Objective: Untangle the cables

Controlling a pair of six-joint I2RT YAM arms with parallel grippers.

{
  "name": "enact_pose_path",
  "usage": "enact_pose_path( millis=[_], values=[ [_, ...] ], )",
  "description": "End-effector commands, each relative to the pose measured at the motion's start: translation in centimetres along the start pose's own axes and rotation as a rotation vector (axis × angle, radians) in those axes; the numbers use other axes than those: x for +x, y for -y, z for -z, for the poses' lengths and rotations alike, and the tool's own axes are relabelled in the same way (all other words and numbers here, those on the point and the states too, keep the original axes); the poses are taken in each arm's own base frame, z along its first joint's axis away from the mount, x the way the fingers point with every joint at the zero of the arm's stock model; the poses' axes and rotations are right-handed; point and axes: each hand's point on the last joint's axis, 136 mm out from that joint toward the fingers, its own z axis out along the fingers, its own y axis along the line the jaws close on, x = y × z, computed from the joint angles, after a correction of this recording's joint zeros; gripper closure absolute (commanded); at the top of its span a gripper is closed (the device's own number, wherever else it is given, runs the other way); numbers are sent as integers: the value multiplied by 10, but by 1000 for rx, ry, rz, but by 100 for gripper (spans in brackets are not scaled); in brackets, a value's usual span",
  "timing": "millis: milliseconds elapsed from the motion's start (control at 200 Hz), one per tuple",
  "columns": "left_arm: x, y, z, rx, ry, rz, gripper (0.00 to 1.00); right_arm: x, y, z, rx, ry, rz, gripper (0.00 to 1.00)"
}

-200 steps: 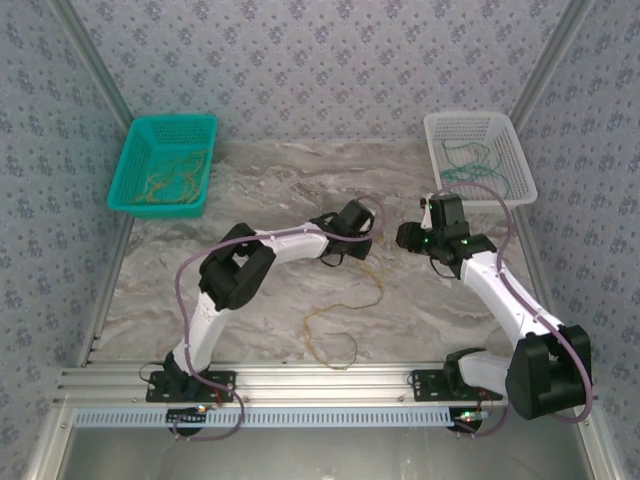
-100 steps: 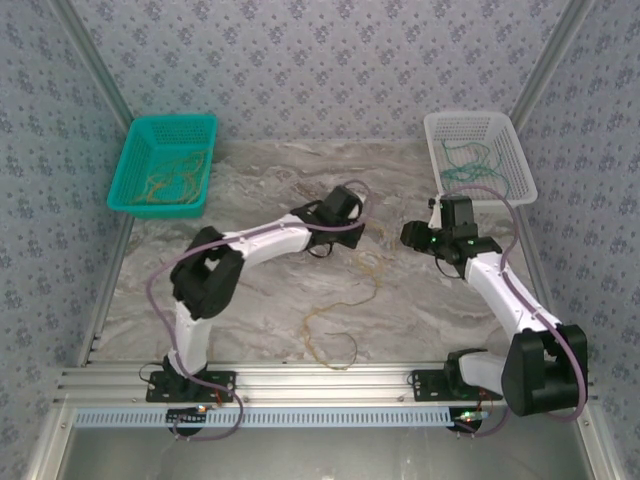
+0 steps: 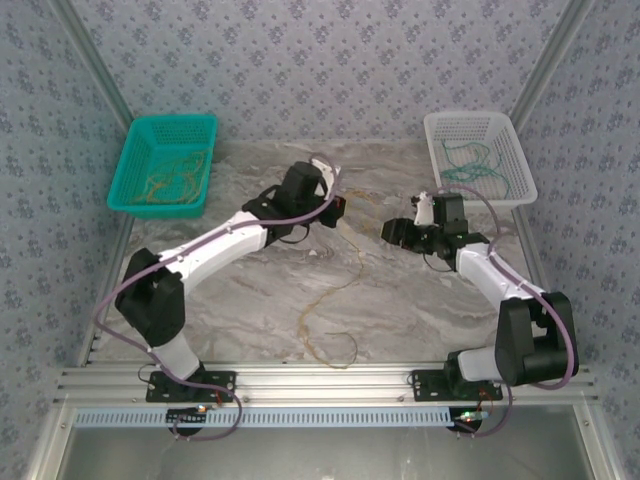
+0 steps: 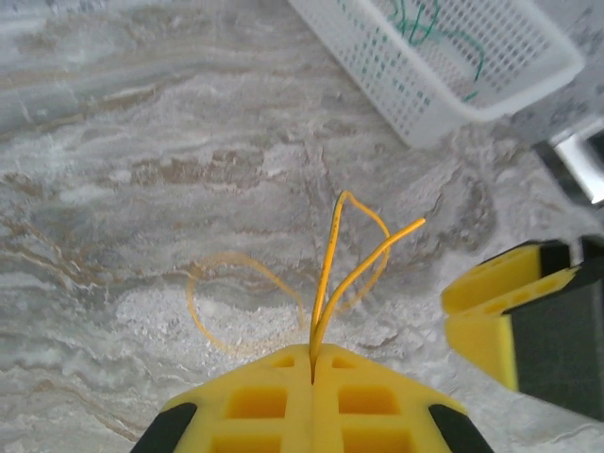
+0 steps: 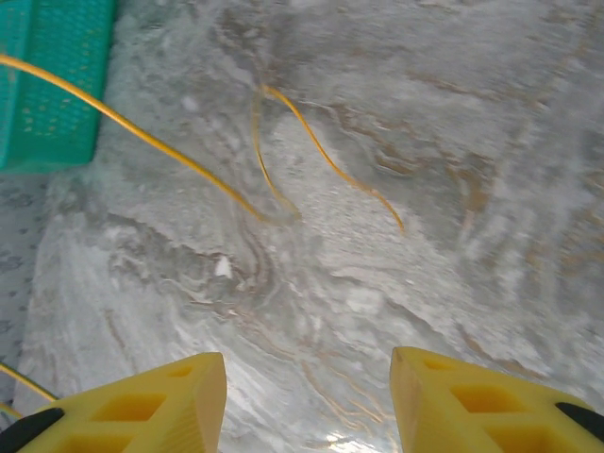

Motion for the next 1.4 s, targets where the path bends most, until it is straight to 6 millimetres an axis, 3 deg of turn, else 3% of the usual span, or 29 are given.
enact_pose_path(
  millis=[0, 250, 330, 405, 645, 700, 760, 894, 929, 1039, 1394],
  values=[
    [-36, 26, 43, 119, 111, -56, 100, -11, -34, 4, -128, 41, 100, 48],
    [-34, 61, 81, 330, 166, -179, 100, -31, -83, 39, -236, 220, 287, 44],
    [-28, 68, 93, 381, 190, -216, 100, -26, -101, 48, -245, 240, 405, 43],
    [-26, 70, 102, 410, 215, -230, 100, -22, -111, 55, -242, 275, 490, 33],
    [-17, 86, 114, 532, 203, -255, 100, -17, -145, 60, -262, 315, 638, 36],
    [-17, 86, 117, 538, 211, -260, 100, -19, -147, 59, -239, 331, 652, 38],
    [-16, 87, 119, 543, 218, -264, 100, -24, -144, 59, -198, 350, 646, 45],
    [-15, 88, 126, 554, 225, -274, 100, -33, -137, 63, -148, 402, 632, 88],
    [-15, 86, 126, 541, 229, -272, 100, -36, -135, 65, -131, 416, 626, 94],
    [-17, 75, 127, 510, 255, -251, 100, -41, -128, 71, -93, 447, 603, 100],
    [-16, 62, 126, 513, 275, -222, 100, -49, -108, 82, -56, 496, 525, 100]
  ],
)
